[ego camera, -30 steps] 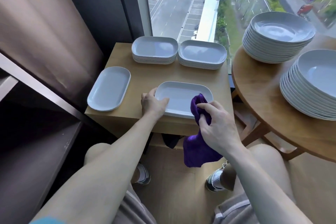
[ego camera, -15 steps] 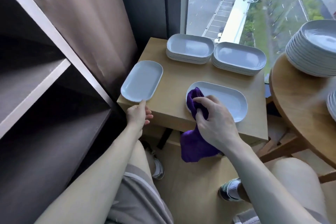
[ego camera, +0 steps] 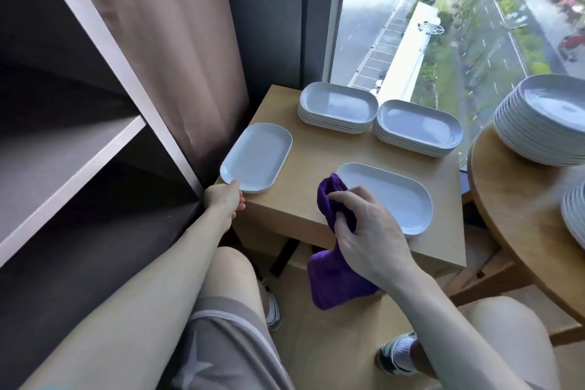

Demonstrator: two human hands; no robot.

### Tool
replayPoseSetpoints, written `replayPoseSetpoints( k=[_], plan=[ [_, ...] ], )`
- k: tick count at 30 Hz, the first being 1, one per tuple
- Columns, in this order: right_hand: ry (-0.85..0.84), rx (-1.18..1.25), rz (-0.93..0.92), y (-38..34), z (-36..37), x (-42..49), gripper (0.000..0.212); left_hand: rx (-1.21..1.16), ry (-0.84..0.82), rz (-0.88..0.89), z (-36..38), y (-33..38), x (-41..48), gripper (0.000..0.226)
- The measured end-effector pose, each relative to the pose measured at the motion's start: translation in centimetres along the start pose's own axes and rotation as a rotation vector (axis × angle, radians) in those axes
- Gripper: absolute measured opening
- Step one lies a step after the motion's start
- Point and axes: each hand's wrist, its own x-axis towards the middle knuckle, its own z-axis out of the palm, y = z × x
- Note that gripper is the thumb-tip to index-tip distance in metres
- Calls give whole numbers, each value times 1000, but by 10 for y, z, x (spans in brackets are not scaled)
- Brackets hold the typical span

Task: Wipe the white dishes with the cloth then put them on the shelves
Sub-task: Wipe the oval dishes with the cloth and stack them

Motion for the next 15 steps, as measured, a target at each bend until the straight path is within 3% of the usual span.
replayPoseSetpoints(
  k=[4,12,15],
  plan=[
    [3,-13,27,6,-7,-12,32,-52,25,45,0,11,-11,18],
    [29,-37,29,7,-13,-28,31,-431,20,150,-3,44,-41,5],
    [31,-25,29,2,-16,-34,32,-554,-26,116,-13,48,-62,6]
  ],
)
